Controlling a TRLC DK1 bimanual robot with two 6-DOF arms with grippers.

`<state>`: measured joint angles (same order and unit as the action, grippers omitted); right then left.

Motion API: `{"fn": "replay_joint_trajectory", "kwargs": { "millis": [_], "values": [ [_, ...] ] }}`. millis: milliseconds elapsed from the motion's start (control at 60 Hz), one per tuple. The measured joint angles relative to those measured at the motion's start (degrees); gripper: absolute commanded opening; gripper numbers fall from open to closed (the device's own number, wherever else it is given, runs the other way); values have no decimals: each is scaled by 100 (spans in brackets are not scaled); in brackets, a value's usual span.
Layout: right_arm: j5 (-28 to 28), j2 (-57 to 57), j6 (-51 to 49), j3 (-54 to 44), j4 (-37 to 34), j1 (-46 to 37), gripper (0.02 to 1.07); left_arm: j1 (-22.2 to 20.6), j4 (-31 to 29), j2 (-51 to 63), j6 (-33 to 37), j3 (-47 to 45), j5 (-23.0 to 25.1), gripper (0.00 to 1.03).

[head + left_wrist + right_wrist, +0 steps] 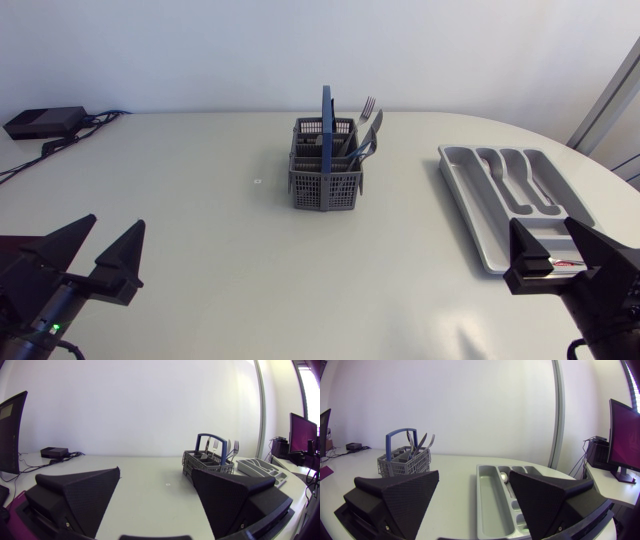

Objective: Sort the cutlery from the basket into the organizer compartments.

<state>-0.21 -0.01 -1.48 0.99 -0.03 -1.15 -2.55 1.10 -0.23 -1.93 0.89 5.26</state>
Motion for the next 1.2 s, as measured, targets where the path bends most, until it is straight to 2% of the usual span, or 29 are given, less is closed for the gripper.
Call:
{"fn": "replay_joint_trajectory", "kwargs": {
  "millis": [183, 333, 650, 817, 950, 1083, 1200],
  "values": [
    [0, 0, 0, 0, 0, -2, 103, -92, -4, 0, -24, 0, -20, 99],
    [2, 0, -2, 0, 0, -2, 103, -107, -125, 0, -282, 0, -522, 99],
    [44, 127, -4, 44, 208, 439, 102, -105, 7, 310, -479, 275, -560, 99],
    [153, 1139, -4, 459, 658, 866, 100, -48, 297, 1169, -520, 684, -560, 97],
    [343, 2524, -4, 1106, 966, 1510, 100, -42, 319, 2371, -564, 1311, -562, 96],
    [485, 3711, 4, 1718, 1060, 2009, 100, -79, 85, 3110, -564, 1845, -579, 96],
    [822, 4559, 24, 2166, 1043, 2520, 100, -446, -374, 3687, -525, 2319, -656, 95]
  ]
}}
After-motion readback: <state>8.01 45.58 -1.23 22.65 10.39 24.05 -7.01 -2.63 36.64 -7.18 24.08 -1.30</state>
